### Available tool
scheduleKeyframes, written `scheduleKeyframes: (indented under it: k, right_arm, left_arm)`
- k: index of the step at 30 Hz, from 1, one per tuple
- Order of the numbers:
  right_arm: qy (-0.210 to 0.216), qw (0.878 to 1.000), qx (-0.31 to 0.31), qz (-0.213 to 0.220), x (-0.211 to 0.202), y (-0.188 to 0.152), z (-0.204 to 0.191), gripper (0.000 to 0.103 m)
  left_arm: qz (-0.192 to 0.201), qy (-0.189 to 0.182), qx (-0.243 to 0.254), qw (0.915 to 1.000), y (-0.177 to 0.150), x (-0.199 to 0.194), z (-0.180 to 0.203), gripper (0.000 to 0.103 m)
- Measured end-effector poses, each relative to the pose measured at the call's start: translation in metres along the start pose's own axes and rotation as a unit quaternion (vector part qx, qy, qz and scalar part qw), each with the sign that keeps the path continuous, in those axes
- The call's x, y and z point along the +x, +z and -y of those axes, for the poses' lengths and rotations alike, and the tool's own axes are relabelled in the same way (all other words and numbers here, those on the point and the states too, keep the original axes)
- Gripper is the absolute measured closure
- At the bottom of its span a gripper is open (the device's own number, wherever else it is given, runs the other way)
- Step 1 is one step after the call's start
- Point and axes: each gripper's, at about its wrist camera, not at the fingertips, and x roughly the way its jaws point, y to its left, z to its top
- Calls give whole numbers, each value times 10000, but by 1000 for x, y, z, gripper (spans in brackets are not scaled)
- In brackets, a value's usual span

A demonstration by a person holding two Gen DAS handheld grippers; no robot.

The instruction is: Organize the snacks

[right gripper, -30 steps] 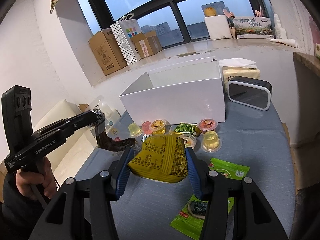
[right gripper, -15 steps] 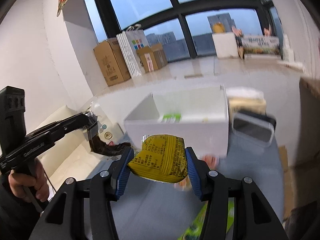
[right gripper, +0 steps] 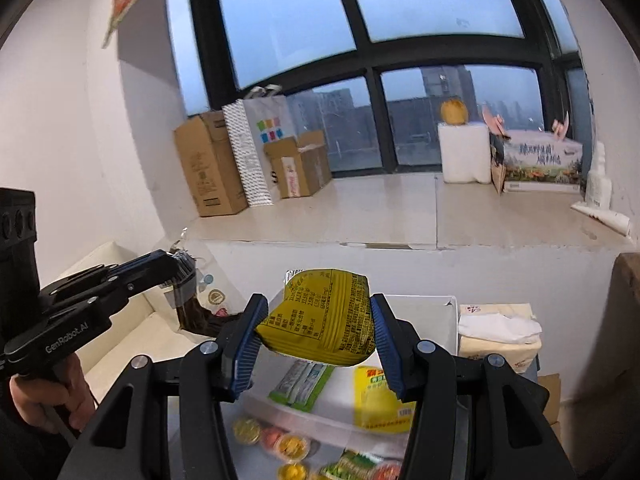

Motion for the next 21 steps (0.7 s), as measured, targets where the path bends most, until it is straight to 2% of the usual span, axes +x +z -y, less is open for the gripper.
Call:
scheduleKeyframes:
  k: [5,6,7,8,9,11,12,13,16,17,21]
  right_arm:
    - [-207,9982,301,-465,47,-7,27,46]
    - [-260,9974,343,-570,55,-11,32,43]
    - [-274,9964,430,-677,63,-16,38,38]
    - [-268,9954,496,-769,70,-19,43,22]
    - [-301,9944,554,-852,76,-23,47,7]
    - [-323,9927,694,-933,85,-30,54,6]
    - [-271,9923,736,-957,86,-33,56,6]
    - [-290,9919,761,-972,87,-35,57,6]
    - [-261,9924,809,-895,82,-40,58,4]
    - [-250,9924,845,-863,78,-41,58,0]
    - [-198,9929,951,-682,67,-41,56,0]
  left_arm:
    - [-155,196,77,9997,-9,43,-10,91]
    - [-258,183,20,9995,-13,51,-14,91]
    - [-374,209,-52,9991,-16,59,-18,87]
    - [-438,229,-100,9987,-18,63,-20,84]
    - [-550,252,-219,9979,-23,71,-26,75]
    - [-646,335,-406,9965,-29,78,-34,18]
    - [-598,442,-494,9960,-32,78,-38,7]
    - [-522,485,-507,9962,-34,76,-40,0]
    - [-570,425,-456,9964,-38,72,-41,0]
    - [-598,424,-451,9963,-38,71,-40,0]
    - [-610,408,-496,9961,-36,63,-37,0]
